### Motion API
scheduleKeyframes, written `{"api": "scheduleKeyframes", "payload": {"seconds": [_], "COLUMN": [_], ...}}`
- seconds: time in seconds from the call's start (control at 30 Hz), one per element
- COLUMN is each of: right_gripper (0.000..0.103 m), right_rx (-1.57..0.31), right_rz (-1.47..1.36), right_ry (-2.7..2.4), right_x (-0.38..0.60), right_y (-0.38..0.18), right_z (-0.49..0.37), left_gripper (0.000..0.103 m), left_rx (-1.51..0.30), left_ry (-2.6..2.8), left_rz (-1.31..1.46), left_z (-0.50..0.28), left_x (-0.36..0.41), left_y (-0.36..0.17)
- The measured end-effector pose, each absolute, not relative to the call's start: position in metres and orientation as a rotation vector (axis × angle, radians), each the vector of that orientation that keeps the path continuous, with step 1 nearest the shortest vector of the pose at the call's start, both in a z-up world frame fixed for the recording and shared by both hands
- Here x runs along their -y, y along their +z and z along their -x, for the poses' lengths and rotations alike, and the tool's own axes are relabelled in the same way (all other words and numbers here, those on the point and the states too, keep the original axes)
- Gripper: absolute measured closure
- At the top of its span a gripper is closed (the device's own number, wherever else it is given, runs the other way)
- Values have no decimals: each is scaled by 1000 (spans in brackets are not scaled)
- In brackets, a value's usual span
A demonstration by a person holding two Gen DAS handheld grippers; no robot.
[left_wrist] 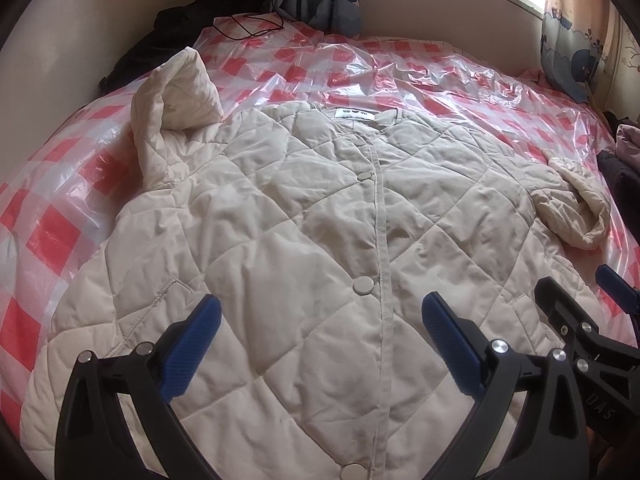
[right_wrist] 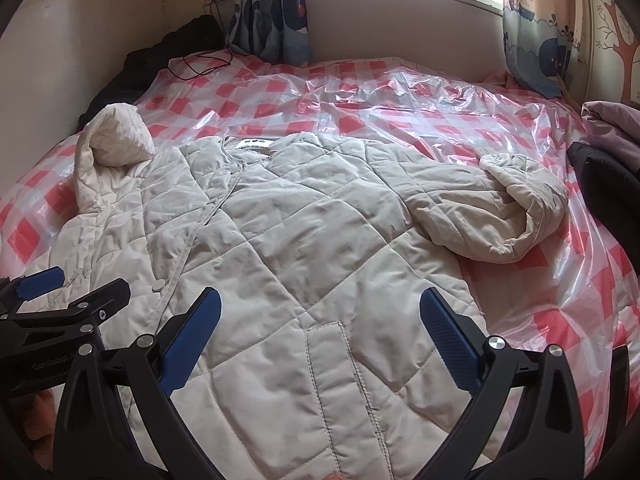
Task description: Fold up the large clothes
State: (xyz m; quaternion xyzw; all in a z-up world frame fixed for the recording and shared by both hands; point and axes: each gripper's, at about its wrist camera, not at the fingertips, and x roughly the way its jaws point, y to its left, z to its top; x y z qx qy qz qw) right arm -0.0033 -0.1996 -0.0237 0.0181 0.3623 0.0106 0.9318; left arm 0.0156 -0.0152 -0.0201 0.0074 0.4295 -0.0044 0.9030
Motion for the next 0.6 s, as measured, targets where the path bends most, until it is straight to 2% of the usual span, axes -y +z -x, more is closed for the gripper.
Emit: {"api": "scheduleKeyframes", "payload": {"seconds": [0.37,0.6], "right_gripper": [7,7], "right_rx": [-742,-715], "right_rz": [-22,74], "right_ry": [-31,-132], "right_x": [215,269], "right_y": [-20,4], "right_z": [-1,-39], "left_gripper": [7,7], "left_rx": [-908,-963], "left_ry": [-34,-49], "left_rz": [53,187], "left_z": [-32,-51], "left_x": [29,31], "left_y": [-24,-32]}}
